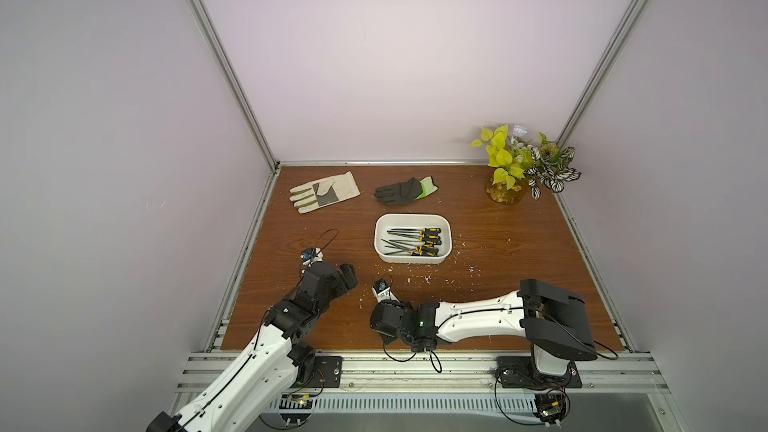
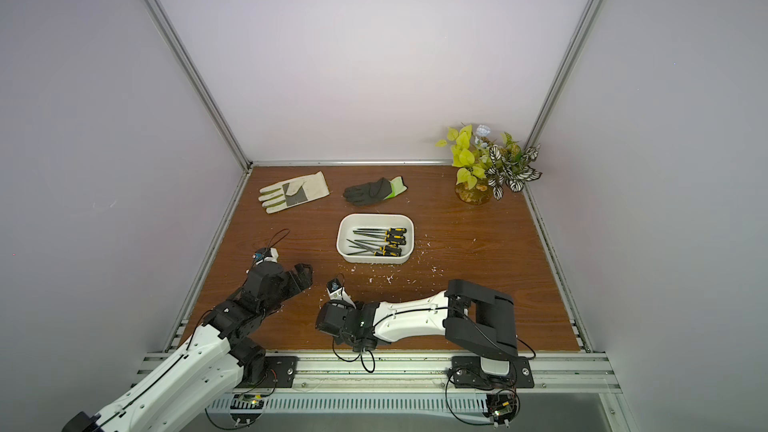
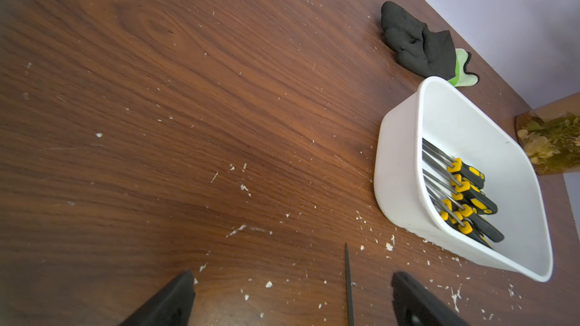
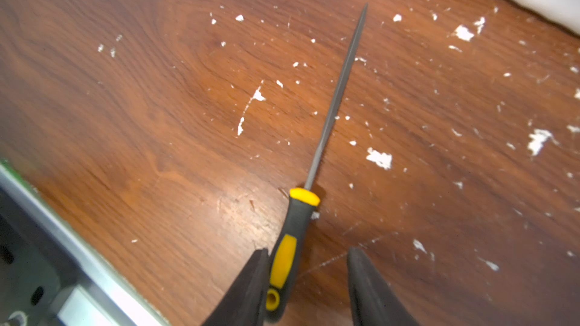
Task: Put the file tool into the storage box
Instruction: Pick up the file tool from the center of the board.
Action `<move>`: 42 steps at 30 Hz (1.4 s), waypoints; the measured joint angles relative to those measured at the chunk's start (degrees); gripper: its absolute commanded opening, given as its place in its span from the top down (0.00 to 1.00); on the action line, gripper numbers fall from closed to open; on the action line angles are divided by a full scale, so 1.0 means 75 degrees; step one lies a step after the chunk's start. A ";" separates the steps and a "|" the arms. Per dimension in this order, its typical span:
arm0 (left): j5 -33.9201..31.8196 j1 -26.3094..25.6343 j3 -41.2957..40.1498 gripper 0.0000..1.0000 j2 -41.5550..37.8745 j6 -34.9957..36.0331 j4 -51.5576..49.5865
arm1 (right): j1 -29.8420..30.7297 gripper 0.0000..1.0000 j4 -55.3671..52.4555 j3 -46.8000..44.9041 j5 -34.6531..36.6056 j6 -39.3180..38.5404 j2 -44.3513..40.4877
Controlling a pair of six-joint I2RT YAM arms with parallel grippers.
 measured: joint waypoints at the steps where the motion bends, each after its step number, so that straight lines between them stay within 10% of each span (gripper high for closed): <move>1: 0.0009 0.0000 0.0000 0.00 0.0000 -0.0003 0.0000 | -0.0003 0.55 0.0023 0.0000 -0.0015 -0.0015 0.0003; 20: 0.0023 0.0000 0.0000 0.00 -0.0283 -0.0061 -0.0134 | -0.0006 0.61 0.0149 0.0055 -0.0172 -0.0050 0.0358; 27: 0.0105 0.0000 0.0402 0.00 0.0044 0.0023 -0.0335 | -0.0006 0.77 0.0052 0.0044 0.0064 -0.0332 0.0356; 42: 0.0332 0.0000 0.2355 0.00 0.0312 0.0236 -0.0460 | -0.1652 0.94 0.0289 -0.0286 -0.1137 -0.4733 -0.1970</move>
